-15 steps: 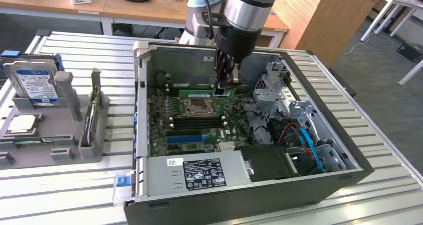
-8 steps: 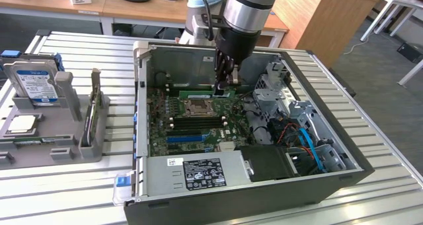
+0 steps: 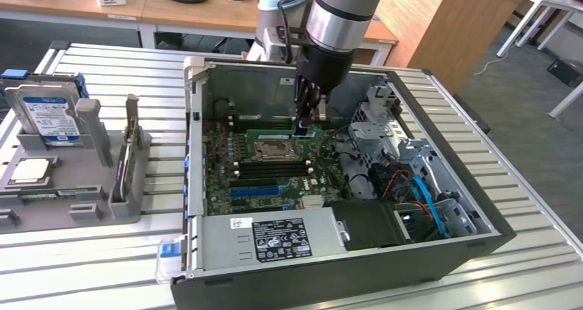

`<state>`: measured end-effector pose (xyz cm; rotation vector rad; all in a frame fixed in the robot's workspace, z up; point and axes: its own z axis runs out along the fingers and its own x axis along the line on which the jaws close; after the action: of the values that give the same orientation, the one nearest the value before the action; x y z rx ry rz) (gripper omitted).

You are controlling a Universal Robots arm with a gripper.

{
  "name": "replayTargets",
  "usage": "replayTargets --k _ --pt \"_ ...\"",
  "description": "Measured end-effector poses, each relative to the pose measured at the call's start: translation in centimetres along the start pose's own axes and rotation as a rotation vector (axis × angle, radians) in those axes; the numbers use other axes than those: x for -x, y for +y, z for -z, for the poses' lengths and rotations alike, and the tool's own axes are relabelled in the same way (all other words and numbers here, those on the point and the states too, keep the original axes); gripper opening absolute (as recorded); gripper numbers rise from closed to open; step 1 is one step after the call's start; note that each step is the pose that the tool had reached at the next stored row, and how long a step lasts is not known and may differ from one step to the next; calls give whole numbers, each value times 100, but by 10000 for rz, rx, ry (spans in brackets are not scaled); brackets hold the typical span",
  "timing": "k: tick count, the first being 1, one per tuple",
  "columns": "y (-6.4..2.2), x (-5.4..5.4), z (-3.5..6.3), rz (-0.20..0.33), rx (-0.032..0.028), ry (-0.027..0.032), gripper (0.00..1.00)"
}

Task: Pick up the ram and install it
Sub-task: 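Insert the ram into the slot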

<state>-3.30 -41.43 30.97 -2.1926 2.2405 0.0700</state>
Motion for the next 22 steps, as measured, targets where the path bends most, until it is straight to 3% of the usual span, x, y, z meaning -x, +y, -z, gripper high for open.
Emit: replayTargets --k 22 --pt "-7 -8 -233 0 -5 0 12"
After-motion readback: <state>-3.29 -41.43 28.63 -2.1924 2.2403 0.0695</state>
